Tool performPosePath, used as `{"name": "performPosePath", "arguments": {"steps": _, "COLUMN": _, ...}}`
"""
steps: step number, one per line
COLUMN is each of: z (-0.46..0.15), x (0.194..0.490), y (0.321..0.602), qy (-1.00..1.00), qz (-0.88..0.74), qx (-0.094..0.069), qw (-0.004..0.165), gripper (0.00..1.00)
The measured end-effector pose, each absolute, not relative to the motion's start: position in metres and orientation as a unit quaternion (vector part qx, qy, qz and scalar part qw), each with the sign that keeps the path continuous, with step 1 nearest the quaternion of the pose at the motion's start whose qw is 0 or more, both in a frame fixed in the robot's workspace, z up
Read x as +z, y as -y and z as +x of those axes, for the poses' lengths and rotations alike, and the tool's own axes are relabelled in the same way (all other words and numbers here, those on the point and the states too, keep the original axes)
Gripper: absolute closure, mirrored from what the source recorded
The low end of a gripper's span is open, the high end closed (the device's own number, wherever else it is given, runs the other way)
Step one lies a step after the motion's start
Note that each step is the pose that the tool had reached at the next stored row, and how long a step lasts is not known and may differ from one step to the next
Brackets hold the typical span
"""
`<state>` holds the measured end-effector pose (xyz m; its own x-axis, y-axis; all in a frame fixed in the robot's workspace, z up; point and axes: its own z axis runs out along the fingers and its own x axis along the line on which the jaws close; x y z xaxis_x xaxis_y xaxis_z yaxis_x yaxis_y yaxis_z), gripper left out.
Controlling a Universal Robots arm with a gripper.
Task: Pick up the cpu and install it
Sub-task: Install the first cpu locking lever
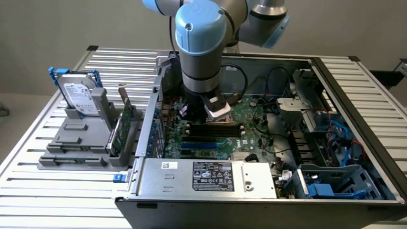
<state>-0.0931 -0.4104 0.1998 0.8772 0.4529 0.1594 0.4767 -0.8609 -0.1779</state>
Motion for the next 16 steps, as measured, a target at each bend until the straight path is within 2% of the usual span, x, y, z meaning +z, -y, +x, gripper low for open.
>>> {"name": "performPosePath", "arguments": {"steps": 16, "z": -0.0933, "x": 0.1967, "y": 0.4102, "qy": 0.241, "qz": -0.963, "qx": -0.056, "qw": 0.106, "gripper": 0.89}}
